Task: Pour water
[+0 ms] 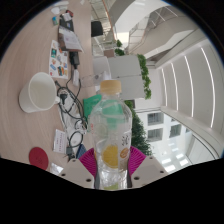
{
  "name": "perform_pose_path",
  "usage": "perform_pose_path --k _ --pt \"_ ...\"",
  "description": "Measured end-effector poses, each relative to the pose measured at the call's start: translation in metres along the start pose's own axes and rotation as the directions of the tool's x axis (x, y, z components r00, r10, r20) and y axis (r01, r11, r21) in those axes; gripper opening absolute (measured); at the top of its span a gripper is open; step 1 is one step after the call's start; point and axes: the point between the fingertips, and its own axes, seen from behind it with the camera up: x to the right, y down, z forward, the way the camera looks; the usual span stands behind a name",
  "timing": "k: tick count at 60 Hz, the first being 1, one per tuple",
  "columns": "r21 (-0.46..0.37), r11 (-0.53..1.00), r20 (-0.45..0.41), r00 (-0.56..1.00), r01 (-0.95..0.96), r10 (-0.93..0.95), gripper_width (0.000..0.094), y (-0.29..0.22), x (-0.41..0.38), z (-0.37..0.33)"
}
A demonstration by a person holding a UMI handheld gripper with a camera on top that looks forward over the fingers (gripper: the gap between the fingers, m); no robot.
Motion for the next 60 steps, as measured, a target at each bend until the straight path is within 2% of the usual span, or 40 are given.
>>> perform_pose_path --k 6,14,23,33,39,43,44,45,49,51,53,56,57,58,60 --pt "0.043 0.909 -0.01 0.91 0.414 -0.414 0.0364 -0.027 -0.012 0.018" --pt "0.041 0.679 -0.04 0.681 0.733 -0.732 0.0362 -0.049 -0.012 0.022" --pt "0.055 0.537 -0.031 0.539 0.842 -0.842 0.0363 -0.064 -0.013 0.031" --pt "0.062 0.504 -0.018 0.506 0.862 -0.863 0.0364 -0.067 -0.014 0.035" --pt "0.085 0.534 -0.025 0.537 0.841 -0.843 0.0365 -0.074 -0.012 0.036" --pt "0.107 0.634 -0.039 0.64 0.766 -0.767 0.0364 -0.082 -0.006 0.038" --pt "0.084 0.67 -0.081 0.676 0.737 -0.733 0.0363 -0.081 -0.007 0.027" --pt "0.091 0.722 -0.066 0.728 0.685 -0.682 0.0364 -0.081 -0.001 0.033" --pt "0.088 0.901 -0.075 0.905 0.424 -0.419 0.0364 -0.081 0.023 0.035" --pt "0.112 0.959 -0.087 0.964 0.261 -0.252 0.0364 -0.085 0.034 0.033" --pt "0.148 0.985 -0.037 0.995 0.093 -0.088 0.0368 -0.096 0.046 0.039" --pt "0.237 0.941 0.056 0.97 -0.241 0.235 0.0368 -0.103 0.049 0.031" --pt "0.263 0.895 0.021 0.929 -0.36 0.368 0.0372 -0.101 0.047 0.004" --pt "0.275 0.852 0.083 0.894 -0.445 0.44 0.0382 -0.099 0.043 0.015" --pt "0.28 0.762 0.131 0.81 -0.584 0.572 0.0392 -0.091 0.043 0.016"
